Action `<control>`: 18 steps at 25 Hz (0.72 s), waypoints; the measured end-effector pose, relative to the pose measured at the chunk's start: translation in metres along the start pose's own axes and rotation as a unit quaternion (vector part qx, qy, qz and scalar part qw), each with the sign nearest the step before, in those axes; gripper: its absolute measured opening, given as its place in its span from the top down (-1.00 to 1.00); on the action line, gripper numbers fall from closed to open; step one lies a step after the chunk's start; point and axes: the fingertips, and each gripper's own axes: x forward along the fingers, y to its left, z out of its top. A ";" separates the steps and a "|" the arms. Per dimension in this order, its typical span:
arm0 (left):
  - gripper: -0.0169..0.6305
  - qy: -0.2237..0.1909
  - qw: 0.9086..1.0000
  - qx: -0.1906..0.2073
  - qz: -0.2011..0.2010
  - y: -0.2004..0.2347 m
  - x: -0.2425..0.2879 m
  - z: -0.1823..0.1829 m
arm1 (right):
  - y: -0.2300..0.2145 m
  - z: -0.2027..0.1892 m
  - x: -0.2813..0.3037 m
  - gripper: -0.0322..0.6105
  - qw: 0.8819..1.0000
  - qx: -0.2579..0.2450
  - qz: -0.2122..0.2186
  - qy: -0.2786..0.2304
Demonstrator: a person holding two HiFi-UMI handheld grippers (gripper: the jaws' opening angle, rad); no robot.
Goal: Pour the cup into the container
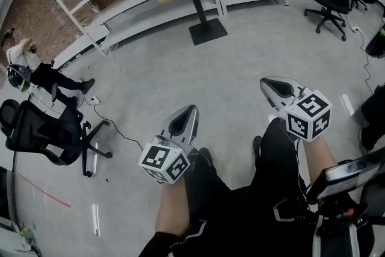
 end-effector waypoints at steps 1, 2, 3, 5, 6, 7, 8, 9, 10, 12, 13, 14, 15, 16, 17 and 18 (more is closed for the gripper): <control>0.97 -0.001 1.000 0.002 0.001 -0.002 0.002 0.000 | -0.002 0.000 0.000 0.89 1.000 -0.001 0.002 -0.001; 0.97 -0.002 1.000 0.005 0.001 -0.003 0.003 0.001 | -0.004 0.001 0.000 0.89 1.000 -0.001 0.003 -0.002; 0.97 -0.002 1.000 0.006 0.001 -0.005 0.004 0.001 | -0.005 0.001 0.000 0.89 1.000 -0.001 0.004 -0.002; 0.97 -0.001 1.000 0.008 0.000 -0.005 0.006 0.001 | -0.006 0.001 0.000 0.89 1.000 -0.001 0.003 -0.003; 0.97 -0.001 1.000 0.008 0.000 -0.004 0.006 0.001 | -0.006 0.001 0.001 0.89 1.000 -0.001 0.002 -0.003; 0.97 -0.001 1.000 0.008 0.000 -0.002 0.005 0.001 | -0.005 0.001 0.002 0.89 1.000 -0.002 0.002 -0.004; 0.97 -0.001 1.000 0.007 0.000 -0.001 0.005 0.000 | -0.005 0.001 0.003 0.89 1.000 -0.002 0.002 -0.003; 0.97 -0.001 1.000 0.007 0.001 0.000 0.004 0.000 | -0.004 0.001 0.004 0.89 1.000 -0.003 0.002 -0.003; 0.97 -0.002 1.000 0.006 0.002 0.001 0.003 0.000 | -0.004 0.001 0.004 0.89 1.000 -0.003 0.002 -0.002; 0.97 -0.006 1.000 0.005 0.009 0.004 0.001 0.002 | -0.002 0.001 0.005 0.89 1.000 -0.002 0.002 -0.003; 0.97 -0.009 1.000 0.005 0.012 0.006 0.000 0.003 | -0.002 0.002 0.005 0.89 1.000 -0.002 0.001 -0.005; 0.97 -0.011 1.000 0.004 0.013 0.008 -0.001 0.004 | -0.002 0.002 0.005 0.89 1.000 -0.002 0.000 -0.006; 0.97 -0.012 1.000 0.003 0.014 0.009 -0.001 0.004 | -0.002 0.003 0.005 0.89 1.000 -0.002 -0.001 -0.008; 0.97 -0.011 1.000 0.002 0.015 0.010 -0.001 0.004 | -0.002 0.002 0.005 0.89 1.000 -0.001 -0.002 -0.009; 0.97 -0.011 1.000 0.002 0.015 0.010 -0.001 0.003 | -0.003 0.002 0.005 0.89 1.000 0.000 -0.004 -0.010; 0.97 -0.010 1.000 0.002 0.015 0.010 -0.001 0.001 | -0.004 0.000 0.005 0.89 1.000 0.003 -0.004 -0.011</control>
